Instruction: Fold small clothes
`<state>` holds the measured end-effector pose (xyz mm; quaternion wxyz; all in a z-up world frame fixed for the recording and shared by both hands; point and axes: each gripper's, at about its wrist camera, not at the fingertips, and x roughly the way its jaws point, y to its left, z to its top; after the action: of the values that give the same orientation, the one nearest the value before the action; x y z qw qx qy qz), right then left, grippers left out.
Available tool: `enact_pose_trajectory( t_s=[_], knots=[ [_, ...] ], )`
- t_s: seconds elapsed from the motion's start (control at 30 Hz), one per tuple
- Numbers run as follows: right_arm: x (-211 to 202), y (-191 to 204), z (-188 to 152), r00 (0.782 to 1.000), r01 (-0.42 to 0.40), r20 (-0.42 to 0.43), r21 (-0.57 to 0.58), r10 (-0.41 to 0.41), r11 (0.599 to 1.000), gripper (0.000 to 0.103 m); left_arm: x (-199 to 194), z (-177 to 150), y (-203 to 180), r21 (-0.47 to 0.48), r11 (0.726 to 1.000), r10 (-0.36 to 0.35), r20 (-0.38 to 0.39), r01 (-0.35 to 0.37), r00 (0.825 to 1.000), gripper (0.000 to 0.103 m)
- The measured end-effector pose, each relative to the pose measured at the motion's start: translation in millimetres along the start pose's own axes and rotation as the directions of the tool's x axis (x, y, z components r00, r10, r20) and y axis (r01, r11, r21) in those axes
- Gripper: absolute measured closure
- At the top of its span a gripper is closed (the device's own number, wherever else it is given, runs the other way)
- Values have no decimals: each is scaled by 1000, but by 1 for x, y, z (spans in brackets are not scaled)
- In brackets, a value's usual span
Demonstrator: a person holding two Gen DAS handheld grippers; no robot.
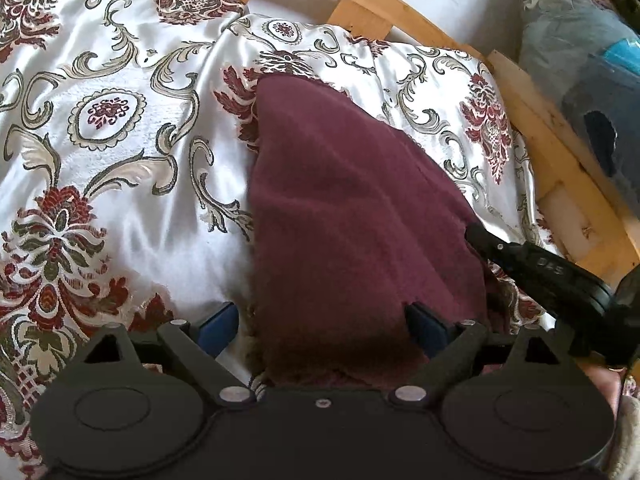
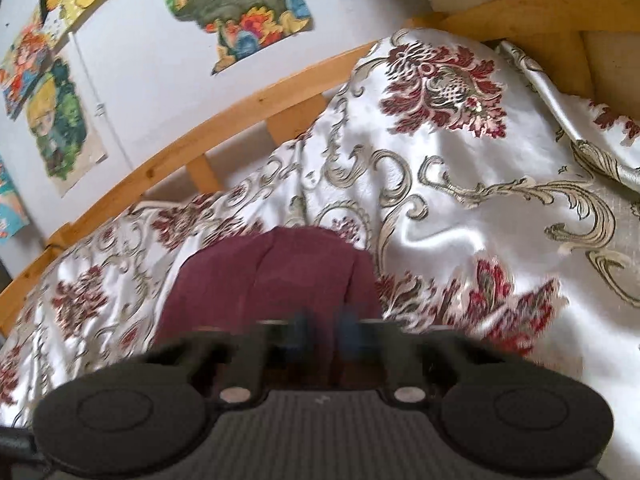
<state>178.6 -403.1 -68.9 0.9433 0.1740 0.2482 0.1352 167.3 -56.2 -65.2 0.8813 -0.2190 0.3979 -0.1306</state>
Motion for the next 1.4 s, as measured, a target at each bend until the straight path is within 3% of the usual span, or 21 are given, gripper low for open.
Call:
enact_pose_trajectory(
  t_s=[0.17, 0.27, 0.47, 0.6, 0.7, 0.77, 0.83, 0.9, 0.97, 1.03, 1.3, 1.4],
  knots=[
    [2, 13, 4, 997, 64, 59, -136, -56, 989, 97, -12, 7, 4, -19, 997, -79, 57, 80, 995, 12],
    [7, 6, 10, 994, 84, 74, -116, -75, 990, 97, -17, 11, 5, -23, 996, -88, 97, 91, 991, 12],
    [11, -5, 12, 998, 58, 22, -65, -56, 996, 93, -7, 14, 10, -45, 997, -63, 47, 65, 997, 13],
    [-6, -8, 10, 999, 28, -43, -5, -29, 1000, 71, -3, 9, 10, -24, 999, -43, 19, 43, 999, 13],
    [-27, -8, 3, 994, -26, -102, 29, 29, 999, 68, -3, 9, 13, -40, 998, -48, 15, 48, 999, 13],
    [-40, -5, -3, 984, -84, -156, 38, 89, 996, 66, -3, 9, 14, -50, 998, -49, 12, 49, 999, 13],
    [-45, 2, -6, 966, -131, -224, 19, 132, 991, 52, -4, 8, 14, -51, 998, -45, 12, 45, 999, 13],
    [-44, 10, -9, 948, -165, -280, -18, 154, 986, 43, -5, 8, 12, -46, 998, -39, 16, 40, 999, 13],
    [-37, 17, -14, 943, -147, -308, -40, 127, 988, 48, -6, 8, 11, -42, 998, -37, 17, 38, 999, 13],
    [-31, 19, -18, 936, -147, -329, -44, 125, 988, 86, -6, 8, 10, -44, 998, -37, 17, 38, 999, 14],
    [-53, 26, -7, 945, -151, -316, -189, 85, 970, 90, -11, 8, 6, -20, 997, -81, 12, 81, 997, 14],
    [-46, 23, -11, 937, -128, -346, -213, 48, 969, 90, -5, 5, 3, 3, 998, -68, -19, 69, 997, 12]
  ],
)
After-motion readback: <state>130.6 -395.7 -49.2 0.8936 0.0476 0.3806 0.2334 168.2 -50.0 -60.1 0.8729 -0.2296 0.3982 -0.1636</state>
